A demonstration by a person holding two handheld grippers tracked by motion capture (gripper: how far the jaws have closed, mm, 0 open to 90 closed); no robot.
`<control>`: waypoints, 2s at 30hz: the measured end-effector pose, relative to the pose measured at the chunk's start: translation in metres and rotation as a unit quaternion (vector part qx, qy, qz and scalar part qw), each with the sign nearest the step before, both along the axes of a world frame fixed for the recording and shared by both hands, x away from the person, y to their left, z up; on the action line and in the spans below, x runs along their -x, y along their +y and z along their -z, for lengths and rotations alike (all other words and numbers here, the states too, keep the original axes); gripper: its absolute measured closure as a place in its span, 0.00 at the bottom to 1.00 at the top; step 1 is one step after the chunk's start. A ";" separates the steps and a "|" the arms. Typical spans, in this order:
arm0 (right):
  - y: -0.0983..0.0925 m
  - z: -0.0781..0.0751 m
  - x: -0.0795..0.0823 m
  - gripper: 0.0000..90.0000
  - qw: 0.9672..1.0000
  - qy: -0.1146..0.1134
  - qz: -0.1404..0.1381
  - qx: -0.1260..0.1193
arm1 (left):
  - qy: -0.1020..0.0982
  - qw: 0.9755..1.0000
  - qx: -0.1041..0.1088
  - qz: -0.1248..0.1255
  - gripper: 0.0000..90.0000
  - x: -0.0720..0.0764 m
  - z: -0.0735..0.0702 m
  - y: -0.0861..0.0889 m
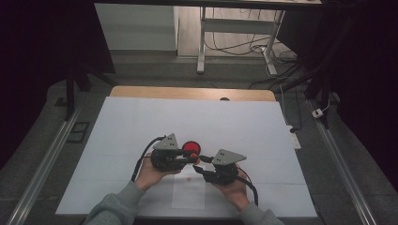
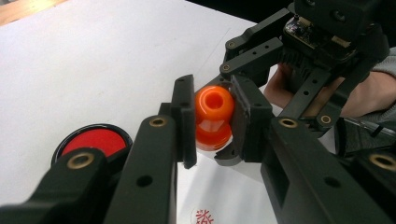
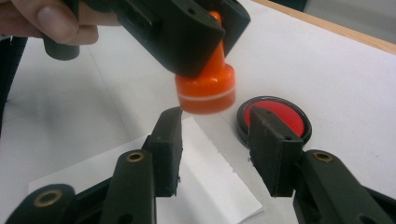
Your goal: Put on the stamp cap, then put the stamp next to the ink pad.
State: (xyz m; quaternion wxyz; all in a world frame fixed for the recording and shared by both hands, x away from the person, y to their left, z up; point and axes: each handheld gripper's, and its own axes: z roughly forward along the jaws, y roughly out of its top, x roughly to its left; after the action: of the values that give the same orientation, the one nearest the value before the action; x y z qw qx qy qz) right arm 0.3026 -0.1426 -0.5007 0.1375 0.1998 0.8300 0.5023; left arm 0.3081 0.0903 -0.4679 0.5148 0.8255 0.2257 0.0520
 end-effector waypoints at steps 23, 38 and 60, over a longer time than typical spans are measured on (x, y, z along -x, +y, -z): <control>-0.084 0.001 0.002 0.53 0.996 0.007 0.094 0.008 | 0.003 0.999 0.009 -0.041 0.81 -0.007 -0.018 0.033; -0.125 0.000 0.005 0.52 0.991 0.004 0.130 0.012 | 0.014 0.997 -0.002 -0.080 0.81 -0.023 -0.016 0.056; -0.134 0.002 0.009 0.52 0.990 0.011 0.137 0.012 | 0.034 0.990 -0.055 -0.124 0.81 -0.070 0.012 0.061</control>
State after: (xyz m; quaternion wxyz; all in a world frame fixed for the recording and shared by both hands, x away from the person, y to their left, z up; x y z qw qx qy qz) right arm 0.2936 -0.2763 -0.5027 0.1986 0.3153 0.8022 0.4666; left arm 0.3780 0.1511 -0.4796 0.4502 0.8195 0.3402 0.0997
